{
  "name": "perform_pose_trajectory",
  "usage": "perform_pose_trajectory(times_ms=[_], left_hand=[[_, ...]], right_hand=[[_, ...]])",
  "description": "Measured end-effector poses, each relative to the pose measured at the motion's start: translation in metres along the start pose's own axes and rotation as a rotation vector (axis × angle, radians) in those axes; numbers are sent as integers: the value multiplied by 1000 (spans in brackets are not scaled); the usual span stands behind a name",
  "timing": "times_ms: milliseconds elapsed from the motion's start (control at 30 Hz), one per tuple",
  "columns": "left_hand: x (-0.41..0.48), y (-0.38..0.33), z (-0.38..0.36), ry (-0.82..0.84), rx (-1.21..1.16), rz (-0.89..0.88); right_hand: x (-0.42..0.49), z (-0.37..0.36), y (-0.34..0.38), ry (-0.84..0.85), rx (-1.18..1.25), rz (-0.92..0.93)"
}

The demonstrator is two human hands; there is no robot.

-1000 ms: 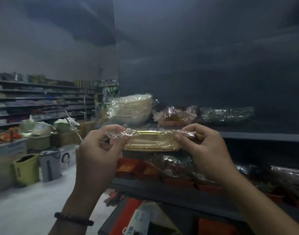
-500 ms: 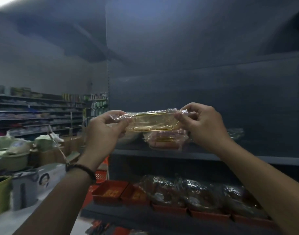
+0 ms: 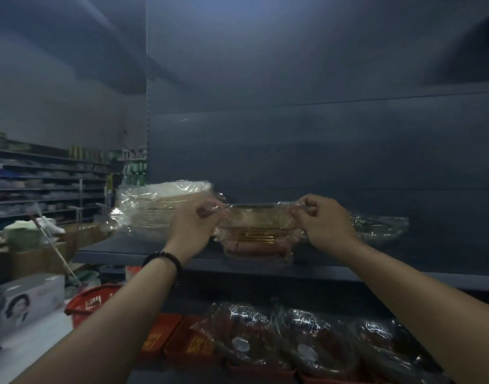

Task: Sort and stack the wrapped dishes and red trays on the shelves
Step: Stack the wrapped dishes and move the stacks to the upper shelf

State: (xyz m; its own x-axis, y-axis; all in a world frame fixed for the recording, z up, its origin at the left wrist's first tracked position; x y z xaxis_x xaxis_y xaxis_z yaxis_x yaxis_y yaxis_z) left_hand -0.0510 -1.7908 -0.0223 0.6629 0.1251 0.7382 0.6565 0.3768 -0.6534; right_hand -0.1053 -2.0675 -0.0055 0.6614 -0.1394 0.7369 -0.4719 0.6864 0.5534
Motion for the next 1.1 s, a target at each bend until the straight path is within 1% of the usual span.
perform_pose_trajectory(times_ms=[100,167,433,500,633,700,800,967,1100], left_hand=[[10,18,-11,41,48,-17],[15,24,-15,32,89,-20],[20,26,-15,82,308,-39],[21,27,-16,98,315,-50],[18,27,-16,75,307,-42],[18,25,-19,100,344,-61],[19,23,-21,109,326,-92],[13,26,-19,196,392,-115],[1,33,-20,275,404,-51]], right_hand=[[9,-12,-12,-21,-66,5],[16,-15,-15,-25,-117,11],[28,-23,-21,34,-233,47],[28,-26,-23,38,-231,63],[28,-26,-25,37,-235,75],[29,-26,-25,53,-257,83],[31,-25,-26,36,-240,76],[24,-29,-33,130,-337,97],[15,-35,-35,234,-378,84]])
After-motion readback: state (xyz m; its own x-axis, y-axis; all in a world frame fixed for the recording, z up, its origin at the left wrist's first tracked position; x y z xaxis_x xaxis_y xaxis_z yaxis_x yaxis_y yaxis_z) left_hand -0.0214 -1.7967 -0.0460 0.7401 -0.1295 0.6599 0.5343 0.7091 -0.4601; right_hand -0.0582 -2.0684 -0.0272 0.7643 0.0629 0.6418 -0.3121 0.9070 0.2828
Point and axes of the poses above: each hand's wrist, its own x-axis towards the middle knuckle, its own z-axis out of the back of the hand, y = z × x, the point moved 3 cm from there along x, towards the middle knuckle, and after that the axes turned 1 degree about z, right-handed, at the moved point
